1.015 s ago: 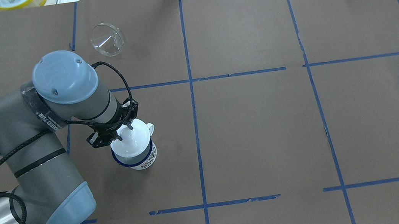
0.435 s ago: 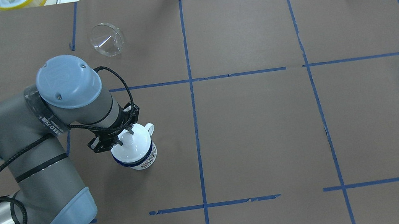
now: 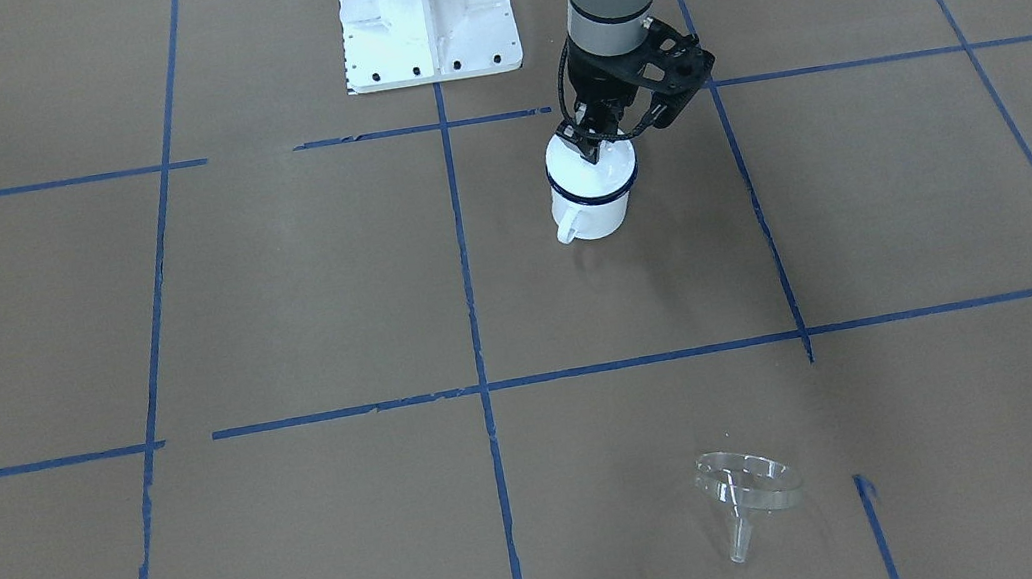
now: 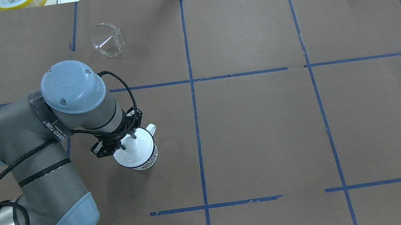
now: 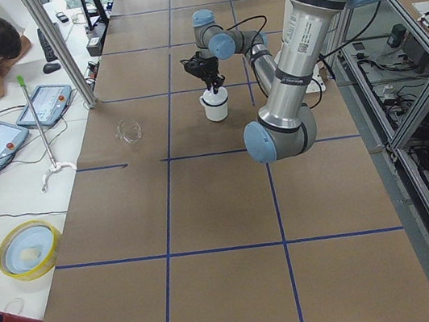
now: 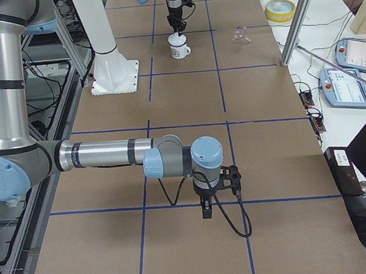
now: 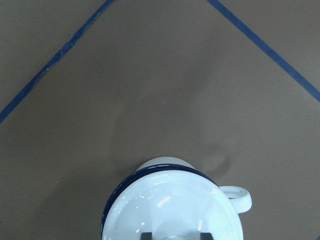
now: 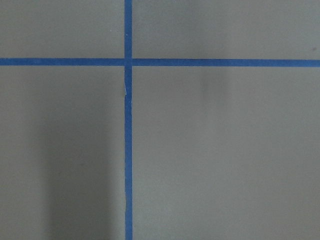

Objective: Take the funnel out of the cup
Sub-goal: 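Lower the lid onto the mug and open the left gripper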

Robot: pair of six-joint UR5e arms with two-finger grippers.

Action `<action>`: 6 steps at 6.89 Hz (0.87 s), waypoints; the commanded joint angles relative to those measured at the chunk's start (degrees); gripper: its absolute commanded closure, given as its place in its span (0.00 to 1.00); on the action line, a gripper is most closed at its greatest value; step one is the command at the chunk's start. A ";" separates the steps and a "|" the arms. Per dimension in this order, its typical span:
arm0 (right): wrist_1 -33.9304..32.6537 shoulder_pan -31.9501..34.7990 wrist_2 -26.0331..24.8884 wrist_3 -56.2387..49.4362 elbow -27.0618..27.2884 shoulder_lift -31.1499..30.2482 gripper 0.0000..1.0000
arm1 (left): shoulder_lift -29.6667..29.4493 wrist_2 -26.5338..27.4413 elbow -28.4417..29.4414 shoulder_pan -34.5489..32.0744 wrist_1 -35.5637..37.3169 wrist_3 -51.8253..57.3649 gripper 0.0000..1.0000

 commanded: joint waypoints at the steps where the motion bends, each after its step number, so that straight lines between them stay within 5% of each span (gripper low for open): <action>1: 0.00 0.00 0.00 0.00 0.00 0.00 0.00 | 0.21 0.07 0.07 0.05 0.00 0.06 0.39; 2: 0.00 0.00 0.00 0.00 0.00 0.00 0.00 | 0.21 0.15 0.07 -0.03 0.00 0.33 0.26; 6: 0.00 0.00 0.00 0.00 0.00 0.00 0.00 | 2.38 0.07 -3.68 -7.29 -0.17 9.93 0.23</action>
